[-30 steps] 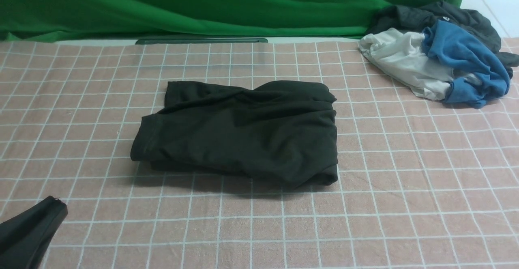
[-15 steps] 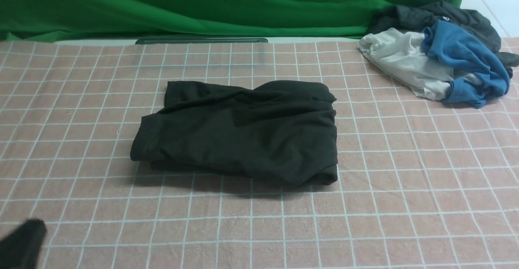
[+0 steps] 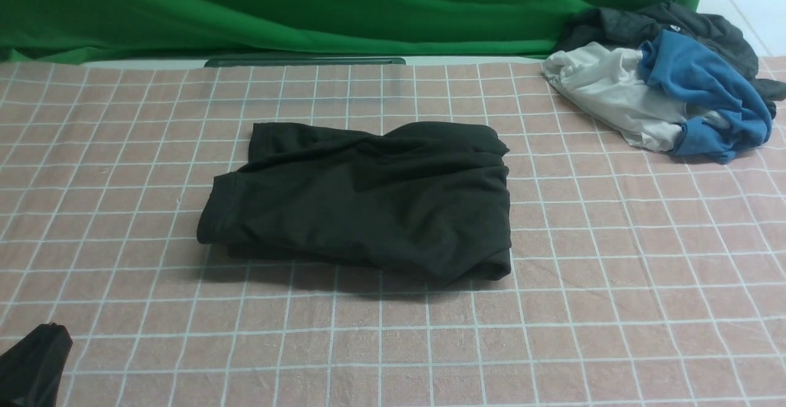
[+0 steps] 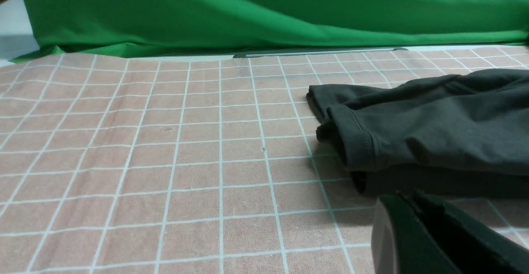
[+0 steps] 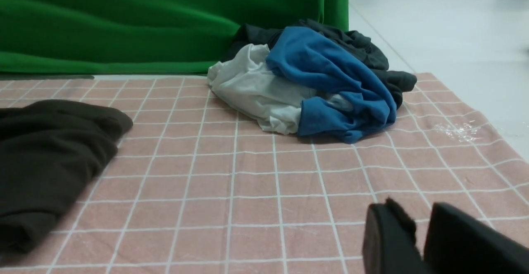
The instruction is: Fold a long-sleeved shirt over a pink coffee tablecloth.
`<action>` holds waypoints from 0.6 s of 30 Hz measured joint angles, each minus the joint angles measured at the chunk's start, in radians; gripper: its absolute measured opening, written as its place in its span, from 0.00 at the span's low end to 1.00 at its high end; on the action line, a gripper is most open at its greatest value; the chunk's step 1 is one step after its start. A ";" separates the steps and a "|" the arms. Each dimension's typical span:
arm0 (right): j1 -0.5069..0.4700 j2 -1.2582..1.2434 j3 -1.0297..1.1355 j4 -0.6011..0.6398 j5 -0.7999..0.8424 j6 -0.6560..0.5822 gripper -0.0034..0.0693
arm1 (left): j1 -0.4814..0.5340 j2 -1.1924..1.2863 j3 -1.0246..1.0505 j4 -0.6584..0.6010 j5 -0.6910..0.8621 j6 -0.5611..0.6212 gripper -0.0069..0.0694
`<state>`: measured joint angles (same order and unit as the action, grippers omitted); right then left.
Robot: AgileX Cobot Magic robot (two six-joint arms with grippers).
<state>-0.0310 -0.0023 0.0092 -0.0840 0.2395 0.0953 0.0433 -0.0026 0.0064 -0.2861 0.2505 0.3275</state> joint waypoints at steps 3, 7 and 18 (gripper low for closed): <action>0.000 0.000 0.000 0.000 0.000 0.000 0.26 | 0.000 0.000 0.000 0.003 0.000 0.000 0.11; 0.000 0.000 0.000 0.000 0.000 0.000 0.27 | 0.000 0.000 0.000 0.007 0.000 0.000 0.11; 0.000 0.000 0.000 0.000 0.000 0.000 0.29 | 0.000 0.000 0.000 0.007 0.000 0.000 0.11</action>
<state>-0.0310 -0.0023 0.0092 -0.0840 0.2395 0.0953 0.0433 -0.0026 0.0064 -0.2789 0.2505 0.3275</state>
